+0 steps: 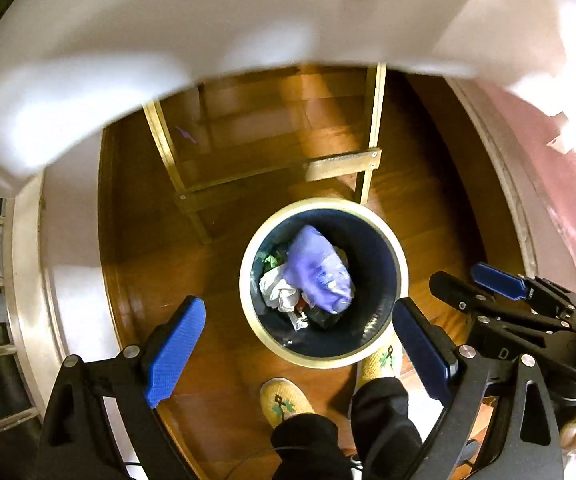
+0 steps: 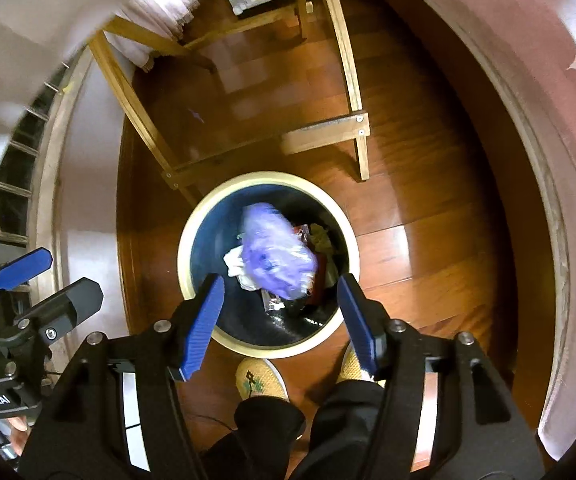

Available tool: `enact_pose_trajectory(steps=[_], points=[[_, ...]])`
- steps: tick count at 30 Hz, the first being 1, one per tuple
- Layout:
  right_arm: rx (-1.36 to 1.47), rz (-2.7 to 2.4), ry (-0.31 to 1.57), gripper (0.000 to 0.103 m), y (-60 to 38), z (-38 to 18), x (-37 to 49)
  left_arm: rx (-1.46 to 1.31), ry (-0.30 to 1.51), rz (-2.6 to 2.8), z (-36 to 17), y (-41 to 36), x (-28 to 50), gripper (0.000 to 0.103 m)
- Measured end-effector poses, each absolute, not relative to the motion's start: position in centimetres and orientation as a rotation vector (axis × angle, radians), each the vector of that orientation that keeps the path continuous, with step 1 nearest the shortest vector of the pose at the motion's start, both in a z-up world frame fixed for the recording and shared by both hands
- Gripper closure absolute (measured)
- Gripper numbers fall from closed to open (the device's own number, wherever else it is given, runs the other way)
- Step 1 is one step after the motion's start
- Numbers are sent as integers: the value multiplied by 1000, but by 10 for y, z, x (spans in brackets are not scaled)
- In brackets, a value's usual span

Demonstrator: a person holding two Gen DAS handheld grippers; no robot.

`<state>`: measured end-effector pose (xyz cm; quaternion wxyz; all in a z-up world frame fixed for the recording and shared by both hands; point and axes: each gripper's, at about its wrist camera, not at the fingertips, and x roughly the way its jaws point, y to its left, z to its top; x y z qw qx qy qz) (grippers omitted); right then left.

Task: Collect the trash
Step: 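Raise both tools back toward the table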

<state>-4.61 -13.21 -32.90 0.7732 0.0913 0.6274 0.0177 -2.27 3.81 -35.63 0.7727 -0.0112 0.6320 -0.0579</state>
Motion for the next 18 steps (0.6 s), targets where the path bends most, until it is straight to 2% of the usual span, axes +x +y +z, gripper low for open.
enact_pose_trajectory(steps=[11, 18], points=[[225, 34, 1321, 44, -138, -258, -51, -35, 1352, -93, -288, 41, -22, 7], [226, 41, 1248, 42, -134, -169, -55, -59, 1293, -127, -190, 41, -21, 7]])
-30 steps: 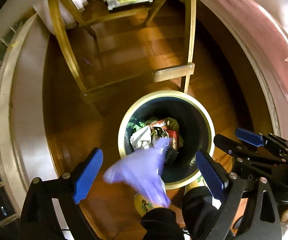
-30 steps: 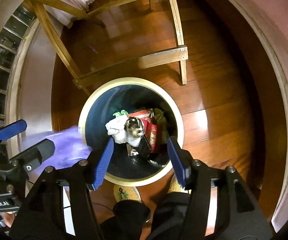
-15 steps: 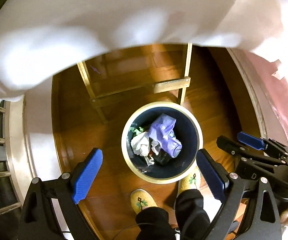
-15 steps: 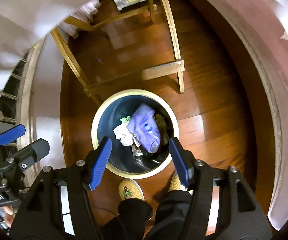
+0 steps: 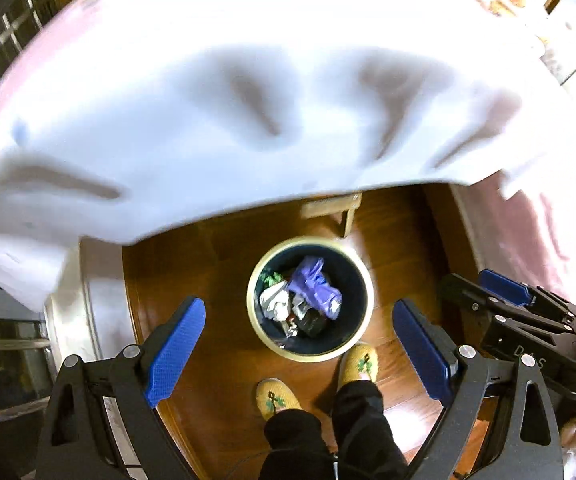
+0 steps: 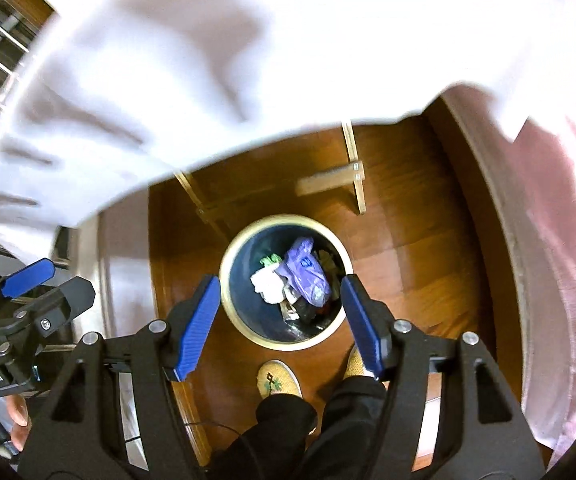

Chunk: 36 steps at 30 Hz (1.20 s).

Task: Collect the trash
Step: 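Raise both tools back toward the table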

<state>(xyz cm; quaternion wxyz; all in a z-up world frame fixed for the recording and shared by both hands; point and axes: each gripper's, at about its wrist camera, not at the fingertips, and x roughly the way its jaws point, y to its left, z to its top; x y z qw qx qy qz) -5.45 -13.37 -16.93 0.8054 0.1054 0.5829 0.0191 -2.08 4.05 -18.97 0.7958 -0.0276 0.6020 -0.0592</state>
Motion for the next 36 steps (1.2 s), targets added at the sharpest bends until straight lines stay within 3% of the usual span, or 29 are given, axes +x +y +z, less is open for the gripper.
enact_pose_trajectory(steps=[11, 21, 30, 36], points=[[193, 27, 1115, 37, -108, -11, -43, 3, 1140, -159, -26, 60, -4, 7], [173, -26, 953, 37, -92, 113, 19, 61, 975, -144, 71, 92, 35, 7], [190, -32, 901, 37, -112, 166, 129, 94, 891, -42, 126, 96, 124, 7], [208, 1, 936, 37, -144, 148, 230, 49, 909, 25, 125, 82, 222, 8]])
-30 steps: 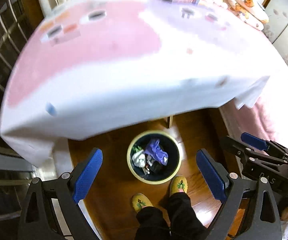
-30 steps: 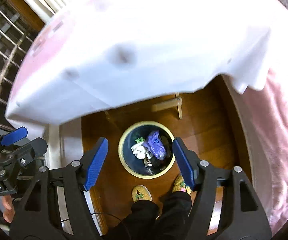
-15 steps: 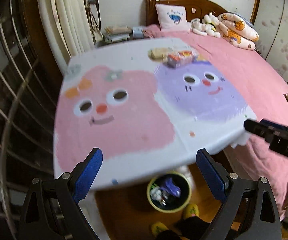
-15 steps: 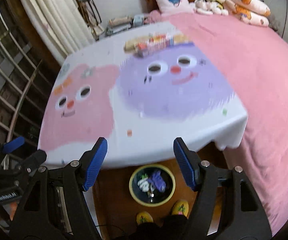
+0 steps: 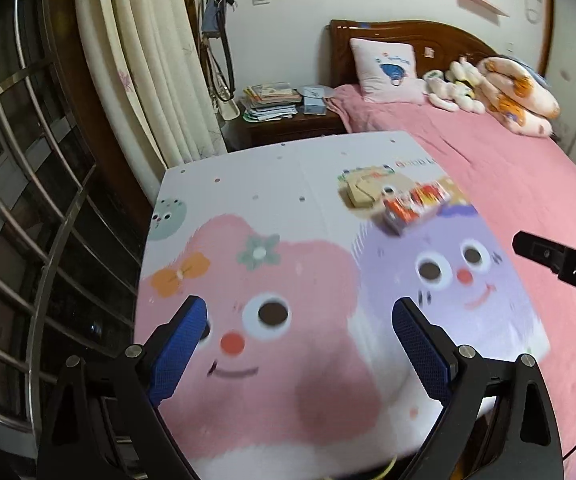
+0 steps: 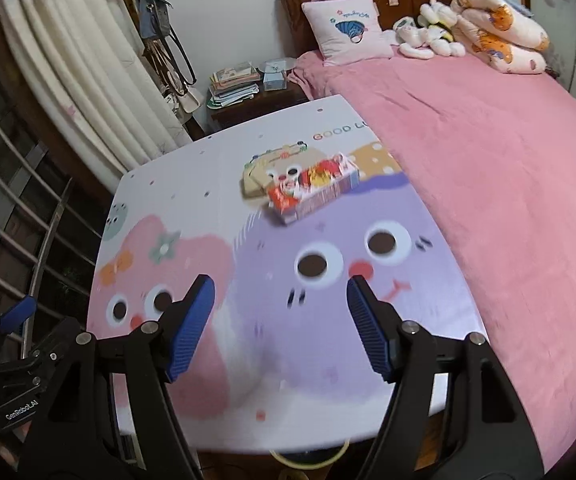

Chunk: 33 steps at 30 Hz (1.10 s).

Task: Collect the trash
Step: 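Raise both tools back toward the table, then grasp the beige paper box with the left tool while the right tool grasps the strawberry juice carton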

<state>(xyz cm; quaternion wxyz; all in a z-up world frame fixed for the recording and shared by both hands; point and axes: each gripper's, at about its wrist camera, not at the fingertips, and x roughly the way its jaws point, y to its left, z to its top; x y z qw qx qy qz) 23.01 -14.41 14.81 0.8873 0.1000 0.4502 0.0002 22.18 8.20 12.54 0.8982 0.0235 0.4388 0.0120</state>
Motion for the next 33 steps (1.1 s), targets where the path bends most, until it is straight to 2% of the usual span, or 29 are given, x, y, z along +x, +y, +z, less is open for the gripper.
enact_pose_trajectory(steps=[2, 4, 6, 12, 17, 20, 27, 33], points=[[224, 16, 963, 37, -158, 133, 268, 51, 915, 56, 117, 72, 257, 10], [241, 26, 1001, 37, -172, 114, 307, 40, 933, 82, 106, 61, 297, 22], [270, 39, 1044, 37, -187, 94, 347, 22, 972, 99, 92, 52, 329, 26], [379, 55, 1162, 37, -216, 31, 433, -57, 1040, 161, 46, 21, 414, 26], [466, 44, 1250, 36, -225, -7, 477, -86, 1068, 206, 19, 6, 455, 26], [427, 45, 1246, 33, -220, -8, 496, -98, 1079, 228, 10, 4, 462, 26], [318, 6, 1325, 33, -209, -5, 498, -151, 1088, 267, -1, 8, 469, 26], [347, -7, 1312, 33, -211, -11, 503, -168, 1100, 272, -7, 11, 471, 26]])
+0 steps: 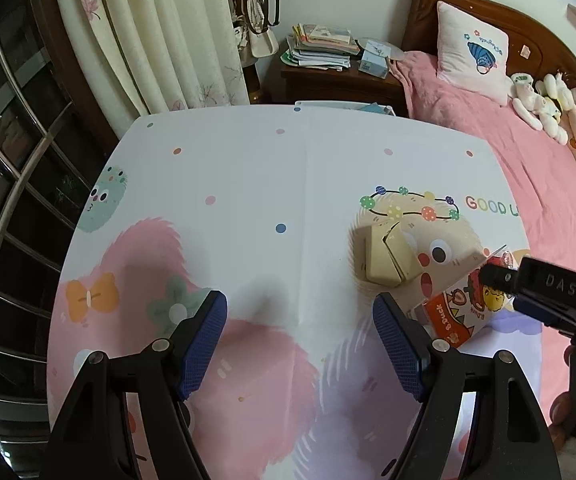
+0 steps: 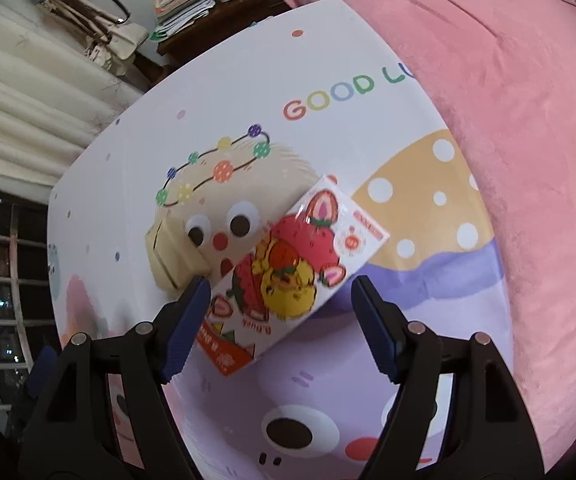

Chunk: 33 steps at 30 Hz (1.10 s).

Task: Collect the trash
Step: 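Grasp the beige paper box with the left tool while the right tool grasps the strawberry juice carton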

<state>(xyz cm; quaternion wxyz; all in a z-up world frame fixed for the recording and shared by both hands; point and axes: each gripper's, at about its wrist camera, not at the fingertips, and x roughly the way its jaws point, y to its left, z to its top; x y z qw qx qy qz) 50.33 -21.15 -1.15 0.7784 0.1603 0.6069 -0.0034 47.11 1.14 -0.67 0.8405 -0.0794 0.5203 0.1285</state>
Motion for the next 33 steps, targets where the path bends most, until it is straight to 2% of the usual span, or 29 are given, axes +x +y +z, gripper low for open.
enact_pose_trajectory(steps=[6, 16, 21, 26, 28, 29, 30, 33], points=[[289, -47, 1365, 31, -195, -27, 517, -199, 1102, 278, -11, 16, 474, 26], [210, -41, 1327, 32, -182, -38, 526, -219, 1109, 264, -20, 14, 483, 26], [146, 24, 1282, 43, -190, -31, 529, -237, 1131, 238, -30, 5, 496, 25], [67, 80, 1238, 49, -200, -23, 534, -272, 1177, 207, -44, -6, 517, 25], [71, 112, 1204, 61, -206, -16, 538, -271, 1189, 205, -51, -15, 527, 24], [57, 126, 1191, 72, -208, -11, 539, -266, 1195, 205, -54, -18, 532, 23], [48, 135, 1184, 78, -210, -7, 541, -262, 1203, 206, -59, -23, 538, 20], [41, 146, 1187, 82, -217, -7, 544, -263, 1231, 210, -73, -36, 554, 18]])
